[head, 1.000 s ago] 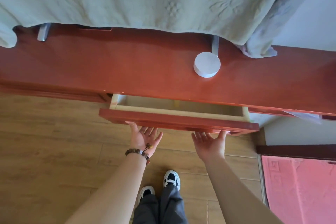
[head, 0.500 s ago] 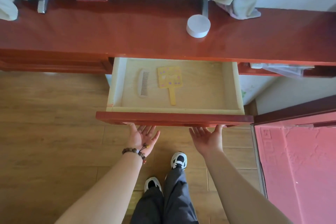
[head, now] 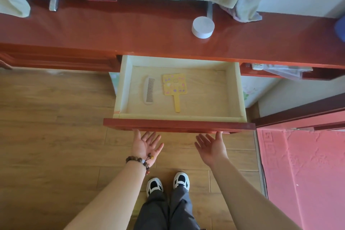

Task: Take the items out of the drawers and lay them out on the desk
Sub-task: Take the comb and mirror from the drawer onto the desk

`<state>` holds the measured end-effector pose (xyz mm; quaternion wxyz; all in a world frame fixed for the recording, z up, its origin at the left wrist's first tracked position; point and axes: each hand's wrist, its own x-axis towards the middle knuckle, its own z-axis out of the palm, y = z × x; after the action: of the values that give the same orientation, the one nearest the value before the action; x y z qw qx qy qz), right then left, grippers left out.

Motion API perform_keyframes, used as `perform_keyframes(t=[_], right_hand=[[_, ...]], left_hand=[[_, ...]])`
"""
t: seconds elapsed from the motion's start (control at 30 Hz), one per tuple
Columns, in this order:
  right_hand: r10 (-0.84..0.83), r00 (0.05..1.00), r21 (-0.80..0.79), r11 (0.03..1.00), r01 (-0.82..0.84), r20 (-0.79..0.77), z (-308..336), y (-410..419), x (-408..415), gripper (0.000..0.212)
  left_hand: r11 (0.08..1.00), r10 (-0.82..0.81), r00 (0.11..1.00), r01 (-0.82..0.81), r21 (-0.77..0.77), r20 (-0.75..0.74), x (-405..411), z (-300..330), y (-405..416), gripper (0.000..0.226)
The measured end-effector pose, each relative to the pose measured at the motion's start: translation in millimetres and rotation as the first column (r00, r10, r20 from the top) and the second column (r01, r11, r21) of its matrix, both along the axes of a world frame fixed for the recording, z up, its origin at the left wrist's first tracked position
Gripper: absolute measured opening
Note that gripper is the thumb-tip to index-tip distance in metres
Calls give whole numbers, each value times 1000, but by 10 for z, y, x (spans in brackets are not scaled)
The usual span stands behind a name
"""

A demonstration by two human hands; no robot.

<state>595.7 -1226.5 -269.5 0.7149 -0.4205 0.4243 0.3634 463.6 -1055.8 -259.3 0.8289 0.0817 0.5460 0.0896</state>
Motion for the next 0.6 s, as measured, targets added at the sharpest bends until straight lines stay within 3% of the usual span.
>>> perform_keyframes(t=[0.13, 0.27, 0.33, 0.4, 0.47, 0.53, 0.6], right_hand=[[268, 963, -107, 959, -263, 38, 339, 24, -187, 45], [478, 865, -149, 876, -458, 151, 775, 172, -336, 25], [540, 809, -160, 842, -516, 233, 1015, 314, -340, 17], [601, 725, -241, 799, -551, 336, 1197, 487, -285, 14], [660, 633, -355, 751, -556, 404, 1303, 677, -187, 11], [723, 539, -481, 691, -540, 432, 1298, 852, -49, 7], [845, 373, -688, 531, -494, 384, 1218, 997, 130, 12]], left_hand=[[949, -279, 957, 287, 132, -79, -143, 307, 17, 59], [799, -446, 888, 452, 396, -113, -247, 785, 108, 38], [658, -464, 874, 451, 604, -147, -225, 1002, 230, 25], [415, -491, 825, 503, 758, -279, -128, 1148, 376, 27], [190, -449, 767, 583, 790, -458, 19, 1207, 514, 34], [72, -385, 726, 639, 766, -570, 193, 1175, 629, 39], [-33, -363, 663, 693, 720, -655, 398, 1070, 720, 46]])
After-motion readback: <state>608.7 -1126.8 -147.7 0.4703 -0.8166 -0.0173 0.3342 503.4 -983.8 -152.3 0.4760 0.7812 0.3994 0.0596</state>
